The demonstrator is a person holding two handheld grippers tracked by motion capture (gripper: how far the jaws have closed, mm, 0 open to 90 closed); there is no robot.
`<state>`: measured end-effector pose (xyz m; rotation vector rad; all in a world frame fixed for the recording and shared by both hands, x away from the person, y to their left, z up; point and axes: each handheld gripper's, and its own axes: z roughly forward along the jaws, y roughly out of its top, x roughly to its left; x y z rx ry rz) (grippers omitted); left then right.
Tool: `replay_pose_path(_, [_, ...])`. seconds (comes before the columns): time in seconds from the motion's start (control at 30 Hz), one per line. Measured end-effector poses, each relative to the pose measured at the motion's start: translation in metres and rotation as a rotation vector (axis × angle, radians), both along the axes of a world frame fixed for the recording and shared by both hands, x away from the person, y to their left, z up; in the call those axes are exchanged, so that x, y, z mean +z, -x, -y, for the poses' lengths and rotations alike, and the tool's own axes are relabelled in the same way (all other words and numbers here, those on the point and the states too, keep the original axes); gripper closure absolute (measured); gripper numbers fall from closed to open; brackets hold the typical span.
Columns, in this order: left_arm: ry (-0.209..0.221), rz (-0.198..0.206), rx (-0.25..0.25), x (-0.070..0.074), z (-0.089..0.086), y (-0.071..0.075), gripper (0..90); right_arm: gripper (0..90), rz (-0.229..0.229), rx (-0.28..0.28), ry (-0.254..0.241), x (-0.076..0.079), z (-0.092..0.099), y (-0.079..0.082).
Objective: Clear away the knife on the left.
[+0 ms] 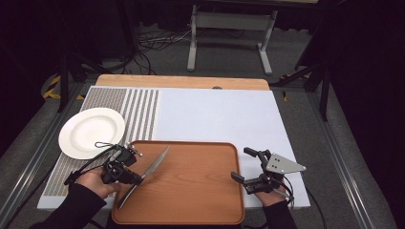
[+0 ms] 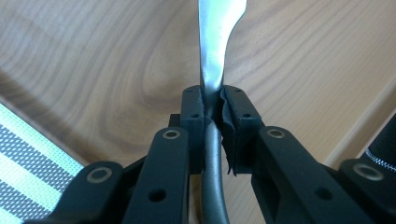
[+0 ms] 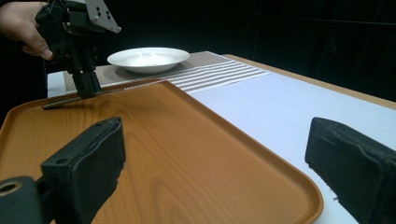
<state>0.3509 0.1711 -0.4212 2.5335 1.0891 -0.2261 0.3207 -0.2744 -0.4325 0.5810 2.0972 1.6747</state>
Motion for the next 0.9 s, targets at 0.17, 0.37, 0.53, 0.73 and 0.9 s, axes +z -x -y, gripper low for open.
replay_pose_path(0.17, [-0.007, -0.015, 0.006, -0.003, 0.001, -0.001, 80.2, 5.7, 0.0, 0.001, -0.002, 0.0, 0.0, 0.0])
replay_pose_path(0.37, [-0.019, -0.023, 0.001, -0.005, 0.003, -0.002, 80.1, 5.7, 0.0, 0.001, -0.003, 0.0, 0.0, 0.0])
replay_pose_path(0.53, [-0.023, -0.041, -0.006, -0.008, 0.004, -0.003, 80.0, 5.7, -0.001, 0.001, -0.005, 0.0, 0.0, 0.0])
replay_pose_path(0.73, [-0.034, -0.049, -0.008, -0.011, 0.005, -0.004, 79.9, 5.7, -0.003, 0.001, -0.008, 0.0, 0.001, 0.0])
replay_pose_path(0.9, [-0.041, -0.058, -0.009, -0.014, 0.006, -0.004, 79.8, 5.8, -0.003, 0.001, -0.008, 0.0, 0.001, 0.0])
